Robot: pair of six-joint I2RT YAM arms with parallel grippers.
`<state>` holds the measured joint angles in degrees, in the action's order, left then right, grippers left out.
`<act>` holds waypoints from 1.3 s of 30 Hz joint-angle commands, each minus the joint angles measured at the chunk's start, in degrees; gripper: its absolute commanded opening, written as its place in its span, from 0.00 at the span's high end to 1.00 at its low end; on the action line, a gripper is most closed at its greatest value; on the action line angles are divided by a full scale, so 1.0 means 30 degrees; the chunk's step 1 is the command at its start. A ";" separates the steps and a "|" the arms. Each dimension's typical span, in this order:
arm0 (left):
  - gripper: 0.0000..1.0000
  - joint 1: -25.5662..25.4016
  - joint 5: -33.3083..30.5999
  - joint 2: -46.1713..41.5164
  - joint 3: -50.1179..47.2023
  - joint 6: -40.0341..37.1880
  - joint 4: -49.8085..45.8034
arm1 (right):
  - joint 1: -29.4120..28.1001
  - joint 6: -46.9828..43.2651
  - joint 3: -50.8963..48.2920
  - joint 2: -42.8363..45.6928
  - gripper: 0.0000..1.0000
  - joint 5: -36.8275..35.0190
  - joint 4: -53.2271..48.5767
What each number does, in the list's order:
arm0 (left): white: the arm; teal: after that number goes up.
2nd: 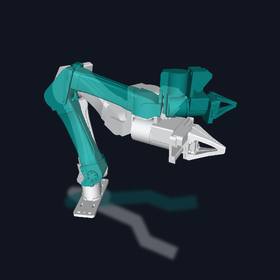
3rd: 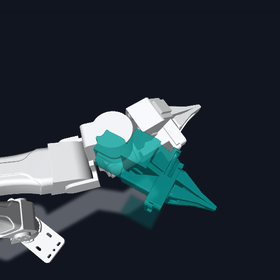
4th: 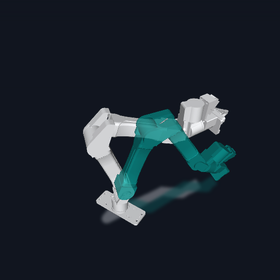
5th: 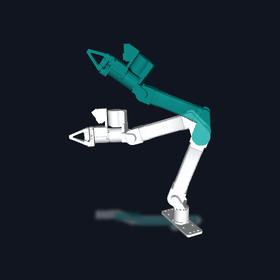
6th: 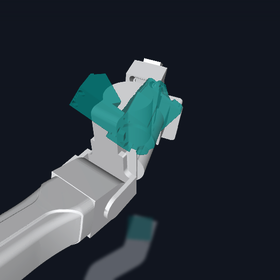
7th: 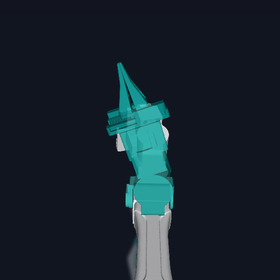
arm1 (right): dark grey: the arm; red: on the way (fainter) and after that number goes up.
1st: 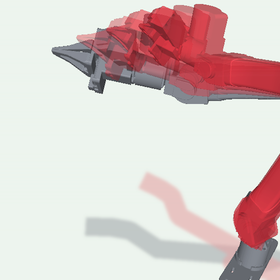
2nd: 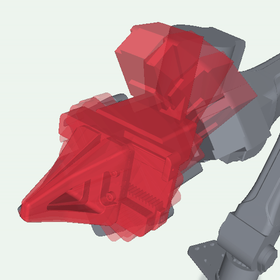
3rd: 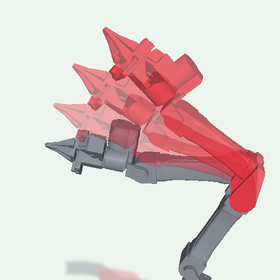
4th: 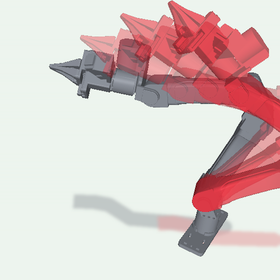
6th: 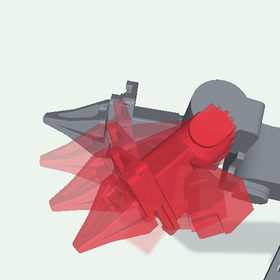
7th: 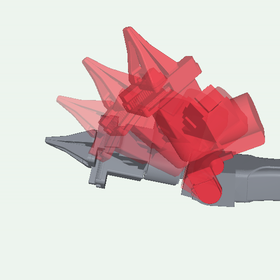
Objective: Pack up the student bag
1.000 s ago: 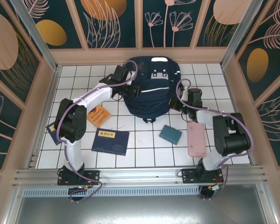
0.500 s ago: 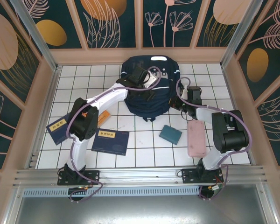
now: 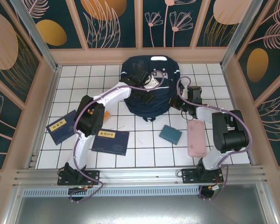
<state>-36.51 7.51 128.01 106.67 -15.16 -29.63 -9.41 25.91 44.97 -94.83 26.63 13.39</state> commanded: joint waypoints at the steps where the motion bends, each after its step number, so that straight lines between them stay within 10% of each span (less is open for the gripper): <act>1: 0.57 0.0041 -0.0766 0.0476 0.0621 -0.0490 -0.0120 | 0.0148 0.0214 0.0762 -0.0286 0.99 0.0234 0.0321; 12: 0.93 0.0031 -0.2666 0.0072 -0.0115 0.2881 0.3293 | -0.1380 -0.2684 0.0840 0.0567 0.99 -0.0568 -0.2144; 29: 1.00 0.0040 -0.2891 0.0347 0.0551 0.7821 0.3782 | -0.6788 -0.4112 -0.1962 0.4817 0.98 -0.1415 -0.2559; 39: 0.96 0.0126 -0.0878 -0.0343 0.0644 0.9122 0.4016 | -0.8775 -0.1107 -0.0357 0.1690 0.94 -0.0594 0.1736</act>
<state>-37.30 4.67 128.01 106.50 6.63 -25.47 -32.67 19.16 41.93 -87.81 18.06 12.25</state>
